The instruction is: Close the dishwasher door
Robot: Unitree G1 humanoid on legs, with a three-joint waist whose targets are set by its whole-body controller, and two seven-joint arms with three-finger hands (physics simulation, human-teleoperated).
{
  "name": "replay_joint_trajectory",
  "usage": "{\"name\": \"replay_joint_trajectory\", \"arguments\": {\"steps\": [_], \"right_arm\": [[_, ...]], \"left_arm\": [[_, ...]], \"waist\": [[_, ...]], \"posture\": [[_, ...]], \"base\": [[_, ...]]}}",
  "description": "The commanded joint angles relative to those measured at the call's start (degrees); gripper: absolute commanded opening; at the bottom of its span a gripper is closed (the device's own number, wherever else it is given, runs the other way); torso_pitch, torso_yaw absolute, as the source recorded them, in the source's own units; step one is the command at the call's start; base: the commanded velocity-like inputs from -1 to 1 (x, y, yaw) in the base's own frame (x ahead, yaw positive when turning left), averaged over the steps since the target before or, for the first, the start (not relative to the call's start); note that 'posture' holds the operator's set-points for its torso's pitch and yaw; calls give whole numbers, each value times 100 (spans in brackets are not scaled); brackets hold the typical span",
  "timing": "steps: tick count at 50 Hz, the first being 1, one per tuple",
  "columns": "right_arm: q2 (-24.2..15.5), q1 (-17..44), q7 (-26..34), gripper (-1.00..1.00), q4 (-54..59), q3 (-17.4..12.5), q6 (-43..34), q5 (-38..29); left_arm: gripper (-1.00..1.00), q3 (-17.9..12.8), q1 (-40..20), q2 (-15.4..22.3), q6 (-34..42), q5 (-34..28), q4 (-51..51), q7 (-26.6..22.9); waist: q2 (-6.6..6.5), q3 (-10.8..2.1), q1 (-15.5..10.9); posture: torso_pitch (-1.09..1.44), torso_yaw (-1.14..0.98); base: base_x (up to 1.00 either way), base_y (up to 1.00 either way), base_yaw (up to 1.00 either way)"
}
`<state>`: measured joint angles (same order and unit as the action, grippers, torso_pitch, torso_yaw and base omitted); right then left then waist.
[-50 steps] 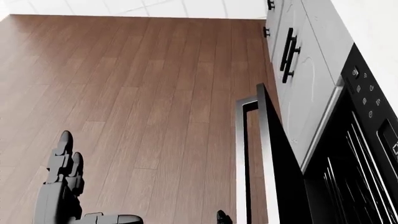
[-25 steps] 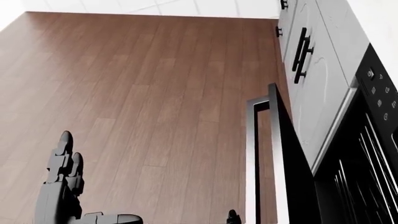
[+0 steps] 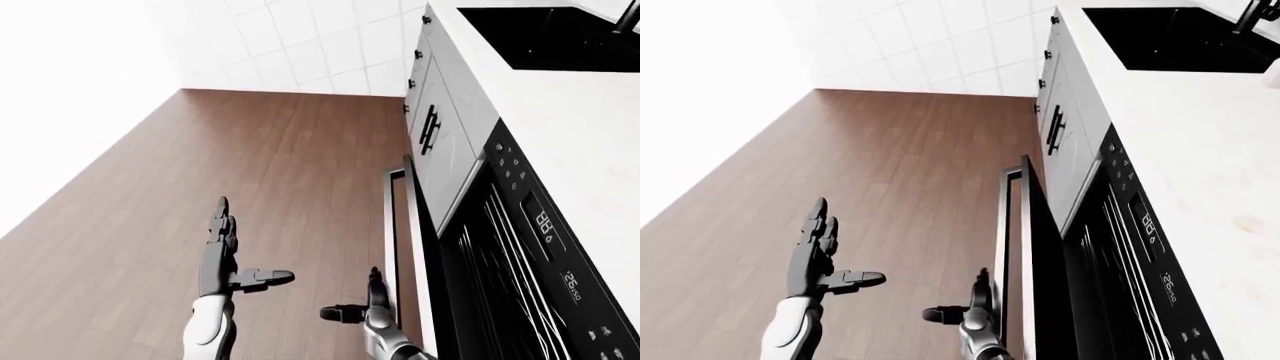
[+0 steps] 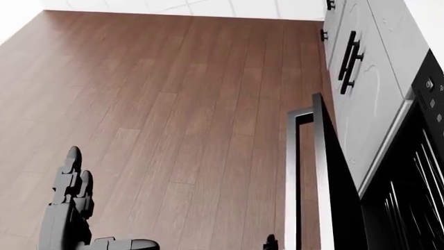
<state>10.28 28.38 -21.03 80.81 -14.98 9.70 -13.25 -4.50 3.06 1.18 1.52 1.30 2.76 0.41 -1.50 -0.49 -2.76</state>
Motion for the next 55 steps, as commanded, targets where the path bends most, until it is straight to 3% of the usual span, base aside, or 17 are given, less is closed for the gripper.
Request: {"name": "replay_joint_trajectory", "arguments": {"steps": [1, 26, 55], "right_arm": [[-318, 26, -439, 100, -129, -99, -56, -2], [-391, 76, -1356, 100, -130, -147, -264, -33], [-512, 69, -1947, 100, -131, -96, -356, -145]], "left_arm": [[100, -13, -92, 22, -176, -1, 246, 4], [100, -5, -94, 20, -176, 0, 230, -2], [100, -13, -84, 20, -148, 2, 282, 5]], "waist": [[18, -74, 69], [25, -63, 40], [83, -53, 26]], "posture": [[0, 0], [0, 0], [0, 0]], "base": [[0, 0, 0], [0, 0, 0], [0, 0, 0]]}}
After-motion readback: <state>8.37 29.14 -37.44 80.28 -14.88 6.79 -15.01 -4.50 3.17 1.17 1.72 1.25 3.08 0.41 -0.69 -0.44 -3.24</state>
